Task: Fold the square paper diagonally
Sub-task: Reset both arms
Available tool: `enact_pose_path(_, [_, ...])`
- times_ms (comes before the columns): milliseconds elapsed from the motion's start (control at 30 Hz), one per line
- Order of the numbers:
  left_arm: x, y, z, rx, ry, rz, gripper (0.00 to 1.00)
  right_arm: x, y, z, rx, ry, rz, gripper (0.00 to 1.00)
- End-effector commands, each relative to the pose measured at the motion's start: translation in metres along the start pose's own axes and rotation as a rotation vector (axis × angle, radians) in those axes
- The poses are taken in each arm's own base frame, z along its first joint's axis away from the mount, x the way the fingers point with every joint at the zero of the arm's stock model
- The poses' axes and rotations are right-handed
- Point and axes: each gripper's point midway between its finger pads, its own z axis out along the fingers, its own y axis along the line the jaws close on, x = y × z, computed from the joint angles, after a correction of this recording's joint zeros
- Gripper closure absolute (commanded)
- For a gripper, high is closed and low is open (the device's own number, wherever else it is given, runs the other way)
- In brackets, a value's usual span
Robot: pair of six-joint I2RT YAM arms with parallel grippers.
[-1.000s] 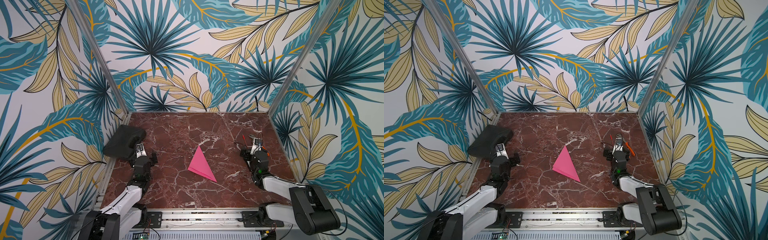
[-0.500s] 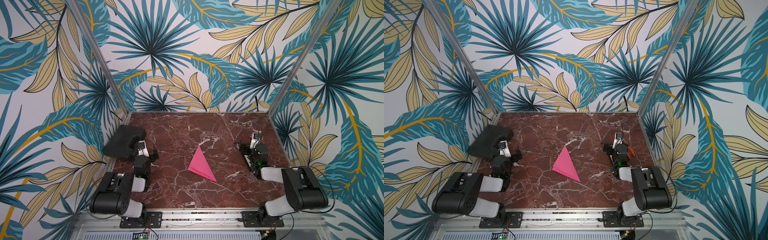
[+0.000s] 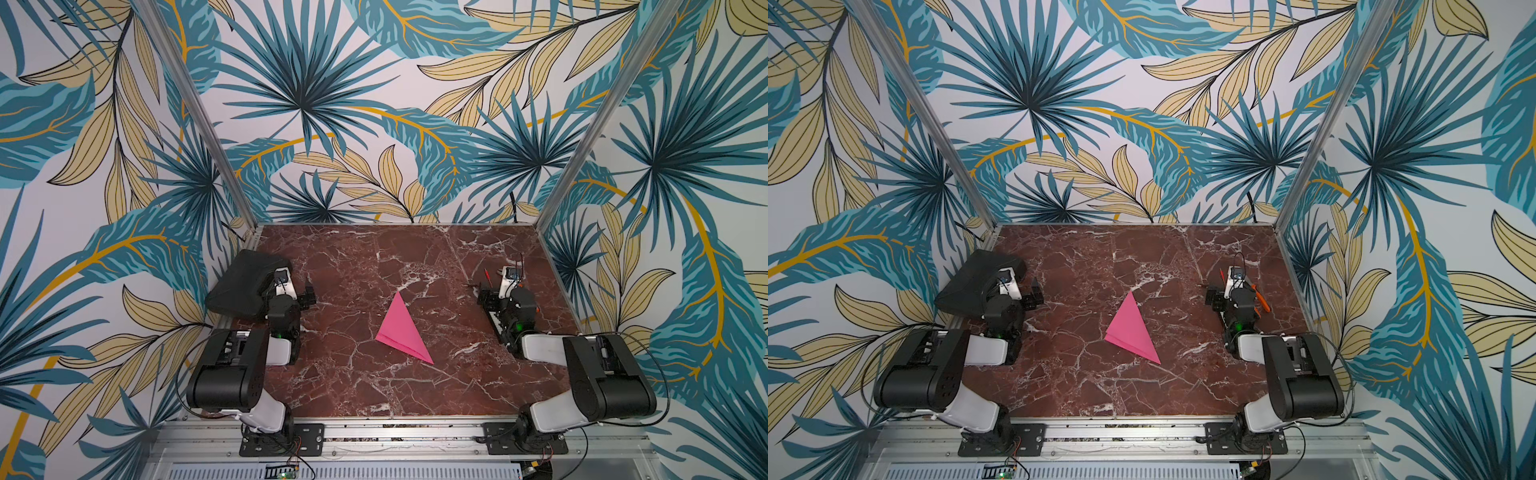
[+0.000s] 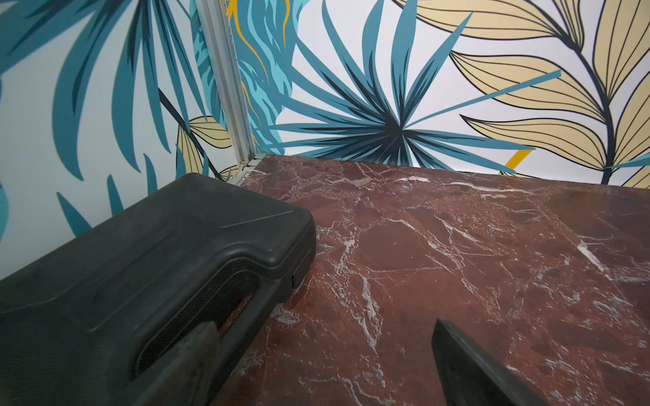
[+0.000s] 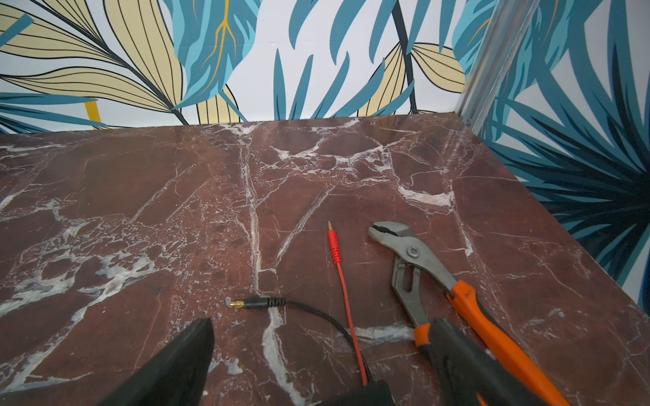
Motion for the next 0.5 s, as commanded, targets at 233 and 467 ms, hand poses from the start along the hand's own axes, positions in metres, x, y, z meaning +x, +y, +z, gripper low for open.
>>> enact_pose_path(233, [0.0051,-0.005,0.0021,0.028,0.026,0.022,0.0,0.0019,0.0002,-0.0007,-0.004,0.011,0.006,0.0])
enact_pose_path(467, [0.0054,-0.0048,0.0023,0.028,0.026,0.022,0.0,0.0019,0.0006,-0.0007,-0.005,0.011,0.007,0.01])
